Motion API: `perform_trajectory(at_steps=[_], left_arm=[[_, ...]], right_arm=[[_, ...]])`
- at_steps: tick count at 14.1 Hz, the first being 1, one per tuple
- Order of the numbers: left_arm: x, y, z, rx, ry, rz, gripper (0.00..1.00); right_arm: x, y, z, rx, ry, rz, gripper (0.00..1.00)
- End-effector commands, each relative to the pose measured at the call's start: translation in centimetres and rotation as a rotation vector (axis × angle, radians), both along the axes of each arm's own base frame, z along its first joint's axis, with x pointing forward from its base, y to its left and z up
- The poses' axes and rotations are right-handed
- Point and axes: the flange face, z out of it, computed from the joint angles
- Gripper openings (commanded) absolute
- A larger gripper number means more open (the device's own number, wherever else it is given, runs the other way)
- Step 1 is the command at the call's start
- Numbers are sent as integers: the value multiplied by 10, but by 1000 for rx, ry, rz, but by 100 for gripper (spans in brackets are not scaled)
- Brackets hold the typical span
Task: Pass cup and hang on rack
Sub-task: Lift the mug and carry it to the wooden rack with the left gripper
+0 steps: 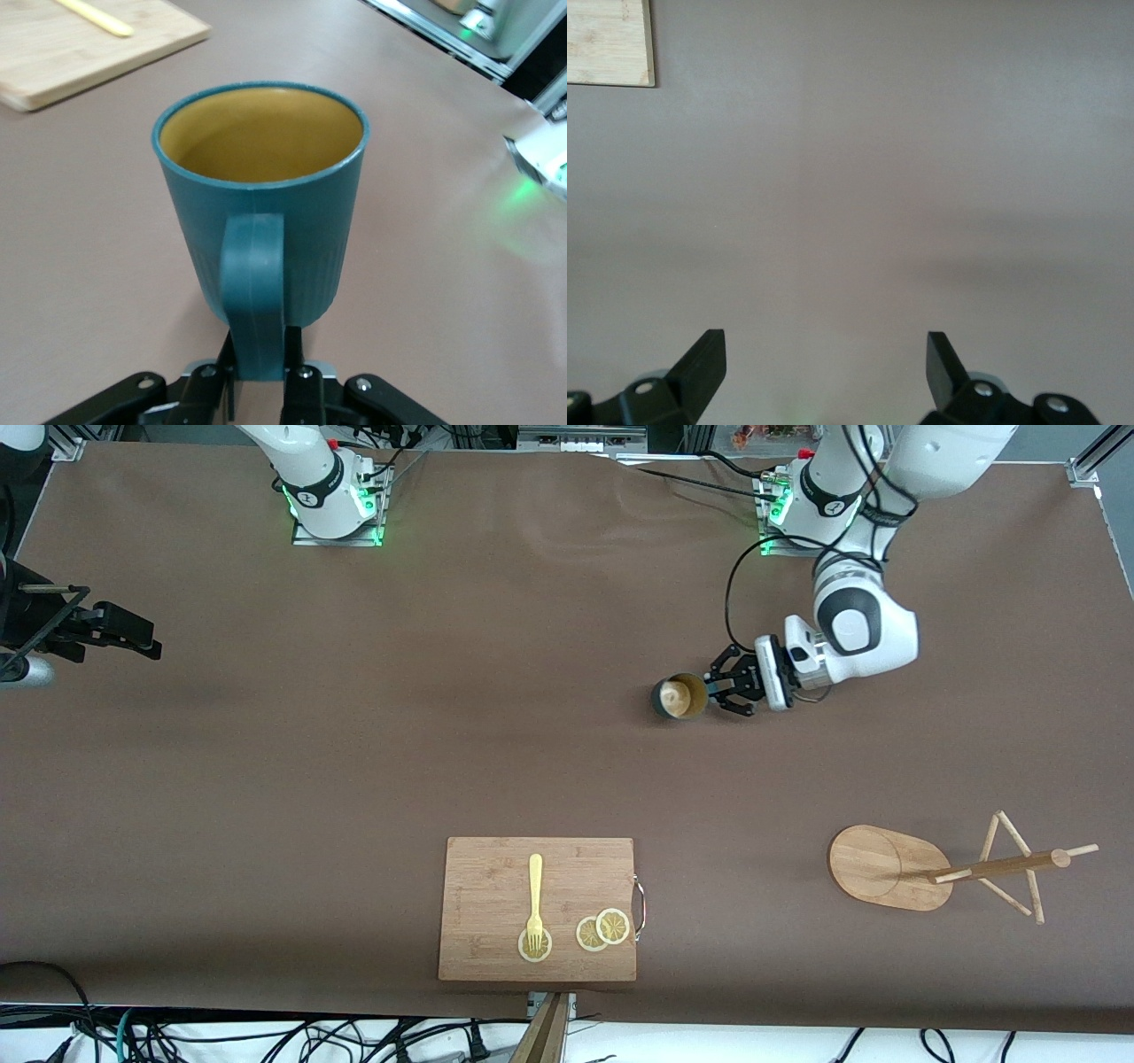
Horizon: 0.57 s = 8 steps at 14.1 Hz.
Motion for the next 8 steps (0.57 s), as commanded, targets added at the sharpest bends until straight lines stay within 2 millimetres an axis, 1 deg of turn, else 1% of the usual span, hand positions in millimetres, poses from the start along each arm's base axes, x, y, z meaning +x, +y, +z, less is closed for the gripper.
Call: perform_trajectory(at_steps=[1, 3, 4, 7, 8], left_arm=[[8, 24, 55, 6, 181, 112, 0], [20, 44, 85, -26, 351, 181, 0], [29, 58, 99, -37, 409, 200, 0], [55, 108, 145, -59, 586, 280, 0], [62, 117, 159, -76, 637, 304, 0]], right_arm=[[2, -2, 5, -4, -7, 21, 100], [2, -2, 5, -1, -7, 16, 100], [2, -2, 5, -1, -8, 15, 100], [2, -2, 5, -1, -7, 15, 100], [2, -2, 5, -1, -7, 15, 100]])
